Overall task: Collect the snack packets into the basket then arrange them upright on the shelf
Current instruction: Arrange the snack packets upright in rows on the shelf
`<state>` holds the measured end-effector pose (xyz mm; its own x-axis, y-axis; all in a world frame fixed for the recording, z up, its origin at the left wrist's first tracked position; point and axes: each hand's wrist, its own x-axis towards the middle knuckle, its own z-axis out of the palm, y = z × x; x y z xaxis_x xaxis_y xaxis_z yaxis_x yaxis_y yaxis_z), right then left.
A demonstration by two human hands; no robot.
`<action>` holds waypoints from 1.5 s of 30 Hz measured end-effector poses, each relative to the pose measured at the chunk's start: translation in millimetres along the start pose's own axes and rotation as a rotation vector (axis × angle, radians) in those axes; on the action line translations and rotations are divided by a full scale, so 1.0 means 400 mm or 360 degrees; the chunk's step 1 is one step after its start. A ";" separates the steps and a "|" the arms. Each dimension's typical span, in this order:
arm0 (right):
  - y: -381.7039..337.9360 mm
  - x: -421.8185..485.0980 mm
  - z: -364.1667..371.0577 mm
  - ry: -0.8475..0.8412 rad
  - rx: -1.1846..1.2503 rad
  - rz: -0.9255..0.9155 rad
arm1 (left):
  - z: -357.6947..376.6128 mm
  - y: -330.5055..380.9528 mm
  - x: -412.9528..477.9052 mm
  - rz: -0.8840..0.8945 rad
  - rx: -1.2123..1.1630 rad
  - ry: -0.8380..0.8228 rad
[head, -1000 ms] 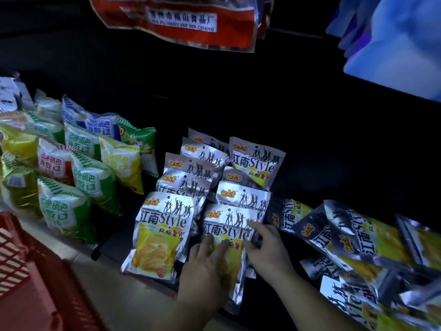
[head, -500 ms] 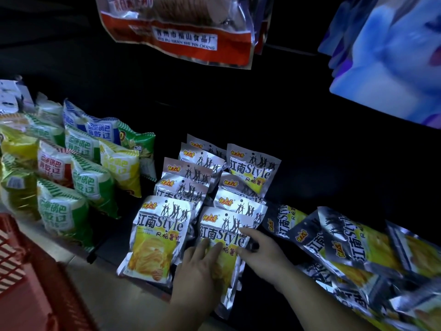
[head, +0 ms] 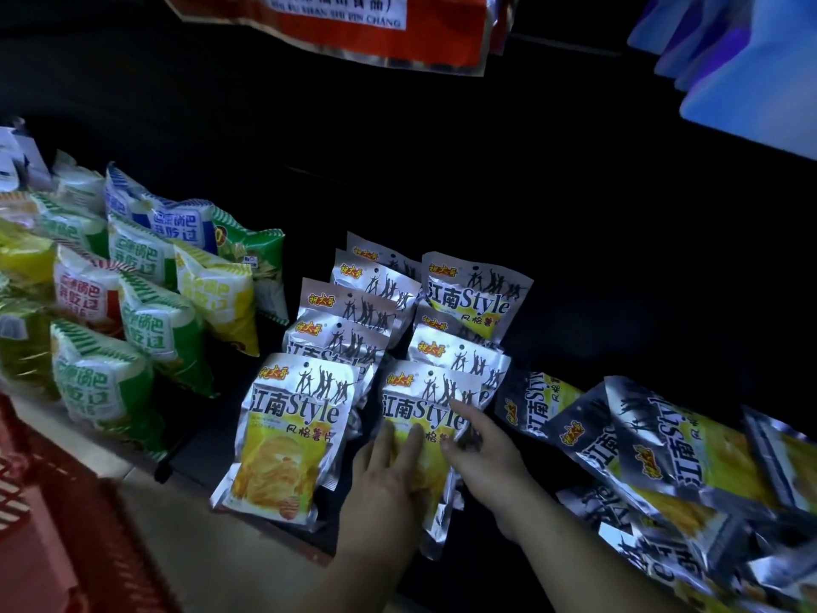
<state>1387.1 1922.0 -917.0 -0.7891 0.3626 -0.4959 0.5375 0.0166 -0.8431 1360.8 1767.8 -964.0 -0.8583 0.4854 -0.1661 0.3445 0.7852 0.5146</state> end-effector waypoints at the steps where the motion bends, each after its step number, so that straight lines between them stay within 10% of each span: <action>1: 0.001 0.003 -0.006 0.0014 0.0005 -0.0015 | 0.004 0.006 0.007 0.0004 -0.0046 0.0014; 24: -0.027 -0.035 -0.027 0.0370 -0.0677 -0.0247 | -0.037 -0.011 -0.067 0.0072 0.0129 0.0066; 45: -0.131 0.229 -0.107 0.0654 -0.0066 -0.0288 | -0.009 -0.039 0.022 0.0084 -0.0103 0.0301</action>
<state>1299.5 1994.3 -909.4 -0.6921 0.6904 -0.2106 0.4199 0.1478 -0.8954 1346.3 1758.4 -970.6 -0.8980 0.4395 0.0201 0.3707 0.7312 0.5727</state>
